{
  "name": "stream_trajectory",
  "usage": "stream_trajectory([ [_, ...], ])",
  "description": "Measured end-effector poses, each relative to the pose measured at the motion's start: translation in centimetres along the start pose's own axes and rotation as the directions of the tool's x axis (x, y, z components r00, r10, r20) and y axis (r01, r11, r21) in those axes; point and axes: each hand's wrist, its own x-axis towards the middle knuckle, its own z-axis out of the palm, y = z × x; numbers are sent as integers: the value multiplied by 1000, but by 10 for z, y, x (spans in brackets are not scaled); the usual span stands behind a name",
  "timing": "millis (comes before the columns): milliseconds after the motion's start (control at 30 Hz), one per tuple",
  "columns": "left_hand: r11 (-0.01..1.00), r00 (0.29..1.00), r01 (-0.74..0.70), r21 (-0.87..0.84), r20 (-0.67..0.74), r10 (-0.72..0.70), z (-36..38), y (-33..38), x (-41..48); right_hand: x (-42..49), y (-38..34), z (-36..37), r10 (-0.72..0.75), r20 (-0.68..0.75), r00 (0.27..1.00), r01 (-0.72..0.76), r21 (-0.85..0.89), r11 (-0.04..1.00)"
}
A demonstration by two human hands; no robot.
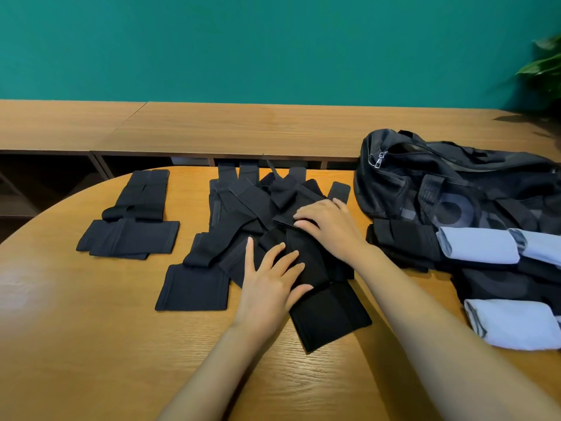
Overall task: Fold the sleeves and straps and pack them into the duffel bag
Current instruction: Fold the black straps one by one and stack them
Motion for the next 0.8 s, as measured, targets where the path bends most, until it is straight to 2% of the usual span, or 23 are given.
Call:
stream_trajectory([
  [67,996,993,91,-23,-75,-92,-4,2,-9,-23,4,0,44,-189,981,-41,20,999],
  [133,976,973,215,-45,-80,-218,-6,7,-16,-55,4,0,112,-275,955,-104,41,994],
  [300,944,944,325,-58,-37,-328,-1,22,-27,-138,-8,26,251,-200,947,-267,-59,962],
  [400,940,940,338,-48,-38,-340,-6,32,-30,-163,-16,40,275,-183,944,-290,-65,955],
  [567,921,924,383,-70,38,-381,-18,37,-43,-185,-28,41,179,-203,963,-208,-131,969],
  [700,888,889,453,-80,109,-444,-34,31,-59,-202,-37,32,20,-236,971,-38,-72,997],
  [800,873,861,486,-38,191,-471,-43,24,-71,-211,-39,29,-65,-200,978,57,-45,997],
])
